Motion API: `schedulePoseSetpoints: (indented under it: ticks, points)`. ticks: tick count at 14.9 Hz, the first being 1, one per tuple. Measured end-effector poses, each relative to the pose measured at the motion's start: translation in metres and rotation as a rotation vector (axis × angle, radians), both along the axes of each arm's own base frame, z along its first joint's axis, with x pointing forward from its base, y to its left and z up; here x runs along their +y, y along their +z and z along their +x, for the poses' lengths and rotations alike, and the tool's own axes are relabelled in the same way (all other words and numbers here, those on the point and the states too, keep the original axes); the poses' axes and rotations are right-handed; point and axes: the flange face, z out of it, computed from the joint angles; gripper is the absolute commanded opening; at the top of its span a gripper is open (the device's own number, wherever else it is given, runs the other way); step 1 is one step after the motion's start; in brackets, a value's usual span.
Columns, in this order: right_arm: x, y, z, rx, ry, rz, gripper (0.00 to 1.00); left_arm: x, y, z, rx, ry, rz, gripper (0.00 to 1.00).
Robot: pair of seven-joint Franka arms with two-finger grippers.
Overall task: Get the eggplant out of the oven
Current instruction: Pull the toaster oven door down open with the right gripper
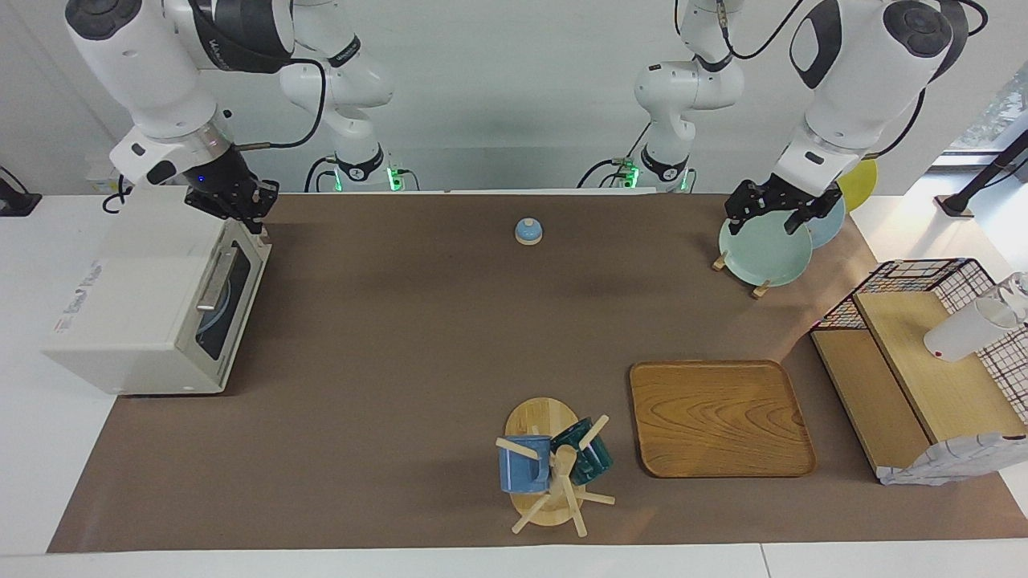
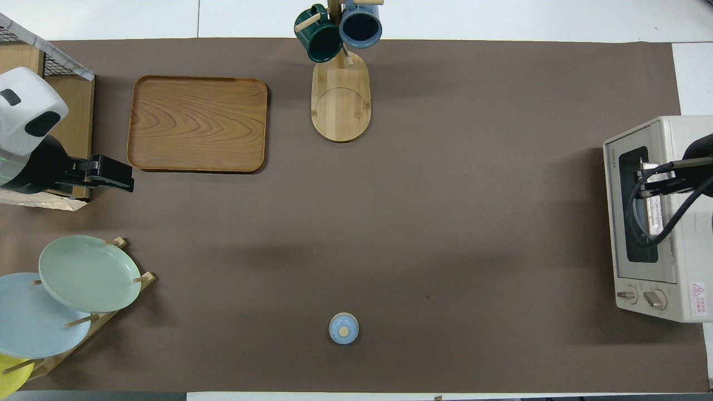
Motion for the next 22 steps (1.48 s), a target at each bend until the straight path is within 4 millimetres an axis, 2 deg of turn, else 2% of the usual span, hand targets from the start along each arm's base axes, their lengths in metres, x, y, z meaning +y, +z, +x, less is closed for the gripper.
schedulePoseSetpoints:
  ticks: [3,5,8,10,13,16,22]
  points:
    - [-0.003,-0.021,-0.001,0.011,-0.118,-0.046,0.00,0.000,0.000,0.000,0.000,0.000,0.000,1.00]
    - [-0.007,-0.047,0.002,0.021,-0.209,-0.112,0.00,0.000,0.000,0.000,0.000,0.000,0.000,1.00]
    - [-0.014,-0.086,0.013,0.043,-0.180,-0.236,0.00,0.000,0.000,0.000,0.000,0.000,0.000,1.00]
    - [-0.015,-0.100,0.014,0.048,-0.155,-0.274,0.00,0.000,0.000,0.000,0.000,0.000,0.000,1.00]
    - [-0.019,-0.112,0.014,0.042,-0.084,-0.323,0.00,0.000,0.000,0.000,0.000,0.000,0.000,1.00]
    - [-0.025,-0.115,0.012,0.063,-0.001,-0.341,0.00,0.000,0.000,0.000,0.000,0.000,0.000,1.00]
    - [-0.062,-0.114,0.005,0.098,0.062,-0.325,0.00,0.000,0.000,0.000,0.000,0.000,0.000,1.00]
